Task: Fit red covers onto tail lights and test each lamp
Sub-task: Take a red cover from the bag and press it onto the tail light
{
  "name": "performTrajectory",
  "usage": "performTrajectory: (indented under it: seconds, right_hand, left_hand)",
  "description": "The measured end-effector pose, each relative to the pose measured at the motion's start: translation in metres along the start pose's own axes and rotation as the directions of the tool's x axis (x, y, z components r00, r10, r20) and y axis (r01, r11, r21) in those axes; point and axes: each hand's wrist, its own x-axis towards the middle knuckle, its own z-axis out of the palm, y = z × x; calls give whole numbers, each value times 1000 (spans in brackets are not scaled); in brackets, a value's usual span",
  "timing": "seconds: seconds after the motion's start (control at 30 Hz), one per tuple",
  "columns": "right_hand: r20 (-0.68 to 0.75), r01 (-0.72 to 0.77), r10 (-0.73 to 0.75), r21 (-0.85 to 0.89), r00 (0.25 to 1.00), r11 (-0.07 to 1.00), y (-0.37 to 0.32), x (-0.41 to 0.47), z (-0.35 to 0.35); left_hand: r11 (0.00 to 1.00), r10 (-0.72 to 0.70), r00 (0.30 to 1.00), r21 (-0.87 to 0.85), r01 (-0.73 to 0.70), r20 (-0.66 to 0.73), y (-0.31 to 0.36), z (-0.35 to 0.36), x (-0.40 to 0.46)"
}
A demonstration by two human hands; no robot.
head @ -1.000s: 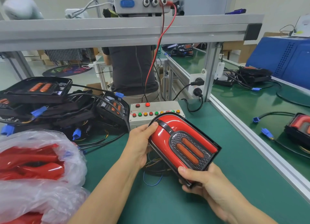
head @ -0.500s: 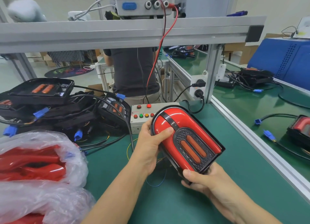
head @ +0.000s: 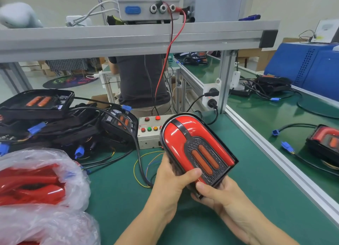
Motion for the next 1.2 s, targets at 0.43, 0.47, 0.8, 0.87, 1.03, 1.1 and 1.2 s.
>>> performTrajectory:
  seconds: [0.43, 0.47, 0.8, 0.87, 1.03, 1.1, 1.2]
  right_hand:
    - [-150, 22, -38, -108, 988, 994, 1, 6, 8]
    - [-143, 20, -36, -110, 989, 994, 2, 6, 6]
    - [-82, -39, 37, -24, 996, 999, 1, 2, -7]
    - [-63, -47, 44, -57, 997, 997, 3, 0, -8]
    - [-41, -83, 77, -178, 996, 981, 3, -2, -8]
    - [-82, -96, 75, -281, 994, 955, -8, -1, -13]
    - [-280, -25, -89, -378, 956, 925, -33, 6, -27]
  left_hand:
    - [997, 71, 997, 25, -70, -32, -5, 0, 6]
    - [998, 61, 998, 32, -60, -19, -5, -1, 6]
    - [993, -62, 992, -104, 51, -111, 18, 4, 13]
    - [992, -71, 977, -114, 48, -203, 24, 2, 19]
    - [996, -37, 961, -90, 13, -276, 31, 0, 29]
    - [995, -18, 962, -100, -9, -272, 34, -2, 30]
    - [995, -10, 973, -95, -12, -232, 34, -6, 30]
